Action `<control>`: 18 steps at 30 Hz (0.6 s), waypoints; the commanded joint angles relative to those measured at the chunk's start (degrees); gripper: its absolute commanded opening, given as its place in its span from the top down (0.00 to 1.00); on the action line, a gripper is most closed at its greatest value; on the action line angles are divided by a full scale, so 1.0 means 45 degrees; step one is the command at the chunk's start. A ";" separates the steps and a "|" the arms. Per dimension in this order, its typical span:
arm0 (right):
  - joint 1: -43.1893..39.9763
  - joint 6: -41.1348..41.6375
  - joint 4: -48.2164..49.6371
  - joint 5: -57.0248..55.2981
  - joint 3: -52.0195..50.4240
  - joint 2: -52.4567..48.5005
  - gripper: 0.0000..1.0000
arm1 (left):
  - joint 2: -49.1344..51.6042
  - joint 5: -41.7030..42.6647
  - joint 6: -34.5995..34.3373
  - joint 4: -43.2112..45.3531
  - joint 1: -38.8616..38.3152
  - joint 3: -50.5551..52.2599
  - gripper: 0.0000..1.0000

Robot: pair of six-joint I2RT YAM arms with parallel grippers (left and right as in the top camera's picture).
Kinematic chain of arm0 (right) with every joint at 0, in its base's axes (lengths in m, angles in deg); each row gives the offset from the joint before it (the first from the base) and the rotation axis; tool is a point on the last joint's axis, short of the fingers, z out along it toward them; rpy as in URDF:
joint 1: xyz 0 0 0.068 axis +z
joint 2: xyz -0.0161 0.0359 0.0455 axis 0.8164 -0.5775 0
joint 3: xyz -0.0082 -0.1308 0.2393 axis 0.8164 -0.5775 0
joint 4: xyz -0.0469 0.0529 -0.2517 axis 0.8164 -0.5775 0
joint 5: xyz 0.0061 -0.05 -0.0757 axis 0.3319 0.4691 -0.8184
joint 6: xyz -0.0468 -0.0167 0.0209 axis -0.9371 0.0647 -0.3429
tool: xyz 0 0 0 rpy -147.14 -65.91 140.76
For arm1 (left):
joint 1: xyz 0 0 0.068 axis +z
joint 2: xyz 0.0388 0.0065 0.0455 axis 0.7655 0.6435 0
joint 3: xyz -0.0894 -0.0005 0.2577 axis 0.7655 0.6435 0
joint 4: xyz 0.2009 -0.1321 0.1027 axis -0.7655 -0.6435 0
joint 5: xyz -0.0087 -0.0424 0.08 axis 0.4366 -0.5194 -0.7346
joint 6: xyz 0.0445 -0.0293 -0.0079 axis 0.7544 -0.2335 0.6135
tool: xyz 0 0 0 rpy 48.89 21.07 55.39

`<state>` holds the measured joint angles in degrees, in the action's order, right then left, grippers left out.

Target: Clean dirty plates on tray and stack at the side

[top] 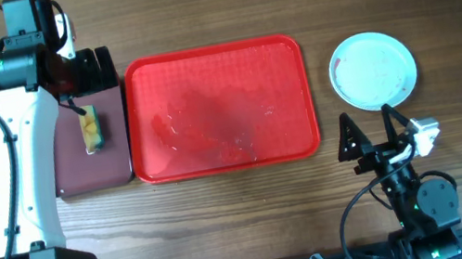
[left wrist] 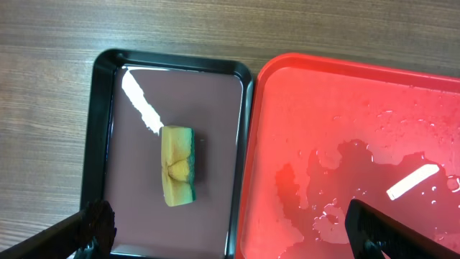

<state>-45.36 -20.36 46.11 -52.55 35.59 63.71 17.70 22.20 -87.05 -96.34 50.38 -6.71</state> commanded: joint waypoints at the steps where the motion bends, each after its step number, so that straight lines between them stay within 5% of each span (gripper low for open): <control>1: 0.0097 -0.2759 -0.0243 0.0913 -0.0049 0.0248 0.00 | 0.0068 0.0107 0.0151 0.0029 0.0000 -0.0044 0.00; 3: 0.0097 -0.4002 -0.0199 0.1375 -0.0053 0.0248 0.00 | 0.0068 0.0107 0.0146 0.0029 0.0000 -0.0044 0.00; 18: 0.0092 -0.3920 -0.0194 0.1350 -0.0049 0.0228 0.00 | 0.0068 0.0107 0.0146 0.0029 0.0000 -0.0044 0.00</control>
<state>-45.27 -36.97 45.10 -47.39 35.53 63.87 17.70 22.20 -87.05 -96.34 50.38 -6.71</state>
